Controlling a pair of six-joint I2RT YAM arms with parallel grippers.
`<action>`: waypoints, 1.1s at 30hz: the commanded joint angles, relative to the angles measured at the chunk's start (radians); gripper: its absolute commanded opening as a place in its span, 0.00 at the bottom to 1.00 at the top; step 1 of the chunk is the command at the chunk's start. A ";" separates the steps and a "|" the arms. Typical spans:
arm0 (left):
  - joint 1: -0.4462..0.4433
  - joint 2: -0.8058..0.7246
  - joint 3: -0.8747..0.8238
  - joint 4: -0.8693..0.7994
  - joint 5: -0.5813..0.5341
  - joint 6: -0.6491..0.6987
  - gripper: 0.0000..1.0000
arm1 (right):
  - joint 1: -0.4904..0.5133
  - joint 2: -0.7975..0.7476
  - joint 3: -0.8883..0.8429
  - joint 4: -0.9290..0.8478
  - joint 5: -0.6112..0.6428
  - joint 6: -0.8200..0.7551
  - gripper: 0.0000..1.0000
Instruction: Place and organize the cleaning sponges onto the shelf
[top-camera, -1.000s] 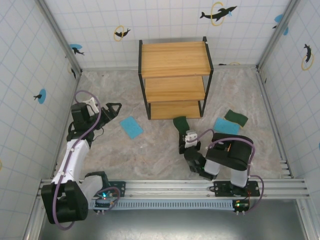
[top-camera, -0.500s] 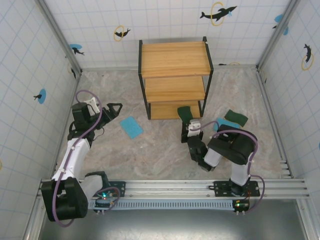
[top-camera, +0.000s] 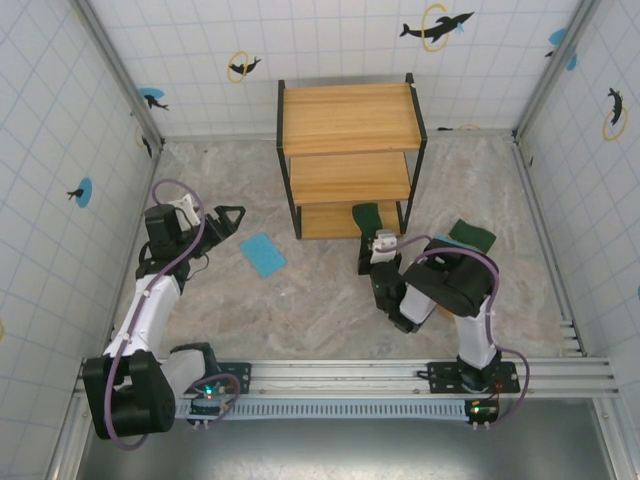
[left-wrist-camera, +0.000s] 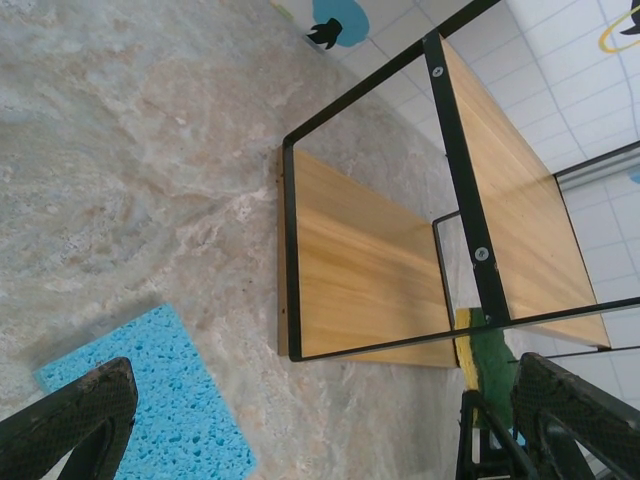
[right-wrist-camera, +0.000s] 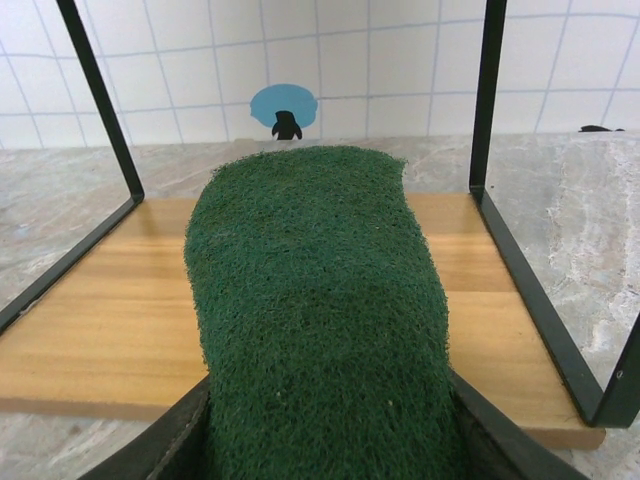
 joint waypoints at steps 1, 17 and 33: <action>0.007 0.000 -0.004 0.026 0.026 0.017 0.98 | -0.019 0.026 0.029 0.076 0.002 -0.001 0.50; 0.008 0.003 -0.013 0.047 0.037 0.001 0.98 | -0.102 0.037 0.093 -0.015 -0.047 0.062 0.51; 0.007 0.003 -0.016 0.054 0.042 -0.004 0.98 | -0.139 0.040 0.153 -0.146 -0.065 0.105 0.52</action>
